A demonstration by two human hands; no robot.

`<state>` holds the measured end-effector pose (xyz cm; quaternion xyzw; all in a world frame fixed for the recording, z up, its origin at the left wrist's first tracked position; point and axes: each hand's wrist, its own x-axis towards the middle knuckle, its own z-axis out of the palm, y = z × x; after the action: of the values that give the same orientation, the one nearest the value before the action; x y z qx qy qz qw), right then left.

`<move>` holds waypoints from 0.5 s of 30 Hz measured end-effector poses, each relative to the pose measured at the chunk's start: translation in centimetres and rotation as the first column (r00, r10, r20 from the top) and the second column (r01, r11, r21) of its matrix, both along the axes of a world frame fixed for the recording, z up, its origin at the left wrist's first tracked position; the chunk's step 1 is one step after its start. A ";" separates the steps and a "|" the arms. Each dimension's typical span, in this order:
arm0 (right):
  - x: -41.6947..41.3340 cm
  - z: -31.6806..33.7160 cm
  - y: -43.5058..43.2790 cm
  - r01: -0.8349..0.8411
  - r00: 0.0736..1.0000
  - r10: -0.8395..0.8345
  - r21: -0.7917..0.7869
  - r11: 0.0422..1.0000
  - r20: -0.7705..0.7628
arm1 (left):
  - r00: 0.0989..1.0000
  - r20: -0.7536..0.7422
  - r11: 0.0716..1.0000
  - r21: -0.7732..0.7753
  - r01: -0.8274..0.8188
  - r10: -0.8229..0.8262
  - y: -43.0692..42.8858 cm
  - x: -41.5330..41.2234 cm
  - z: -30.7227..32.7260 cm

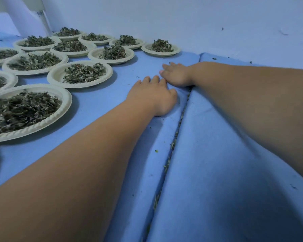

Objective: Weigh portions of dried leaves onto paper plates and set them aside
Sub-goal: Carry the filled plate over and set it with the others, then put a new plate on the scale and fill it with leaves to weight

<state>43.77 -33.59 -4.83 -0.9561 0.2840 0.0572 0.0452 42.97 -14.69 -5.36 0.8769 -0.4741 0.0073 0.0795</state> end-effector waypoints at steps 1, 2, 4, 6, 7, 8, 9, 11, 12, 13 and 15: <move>-0.9 0.1 0.4 -0.013 1.000 0.013 -0.001 1.000 -0.015 | 1.000 0.002 1.000 0.019 -0.004 0.004 0.1 -0.2 0.0; -2.0 0.2 0.9 -0.016 1.000 0.016 -0.001 1.000 -0.027 | 1.000 0.009 0.999 0.035 -0.008 0.007 0.3 -0.5 0.0; -4.2 0.4 1.7 -0.023 0.999 0.022 -0.010 1.000 -0.043 | 1.000 0.017 0.998 0.061 -0.017 0.016 0.6 -1.4 0.0; -6.3 0.6 2.5 -0.030 0.998 0.030 -0.003 1.000 -0.056 | 1.000 -0.002 0.997 0.075 -0.018 0.018 1.0 -2.5 -0.1; -7.1 0.6 3.0 -0.034 0.998 0.034 0.001 0.999 -0.061 | 1.000 -0.010 0.997 0.078 -0.010 0.011 1.3 -3.1 -0.1; -7.9 0.6 3.5 -0.038 0.997 0.038 0.003 0.999 -0.065 | 1.000 -0.017 0.997 0.078 0.007 -0.005 1.5 -3.8 0.0; -8.8 0.6 4.1 -0.044 0.997 0.044 0.002 0.999 -0.068 | 0.999 -0.024 0.997 0.078 0.025 -0.023 1.9 -4.6 0.1; -11.0 0.7 5.4 -0.035 0.998 0.036 0.010 0.999 -0.058 | 0.997 -0.066 0.998 0.059 0.035 -0.031 2.6 -6.4 0.2; -12.3 0.7 6.0 -0.021 0.999 0.022 0.018 1.000 -0.040 | 0.996 -0.085 0.998 0.046 0.031 -0.027 2.9 -7.4 0.2; -13.6 0.8 6.6 -0.011 1.000 0.012 0.023 1.000 -0.021 | 0.995 -0.094 0.999 0.031 0.031 -0.028 3.3 -8.4 0.1; -16.5 1.0 8.1 -0.008 1.000 0.008 0.027 1.000 -0.004 | 0.993 -0.118 1.000 0.002 0.018 -0.018 4.1 -10.4 -0.2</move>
<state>27.27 -25.51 -3.80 -0.9563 0.2795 0.0632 0.0573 32.60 -10.54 -5.52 0.8716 -0.4764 -0.0460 0.1061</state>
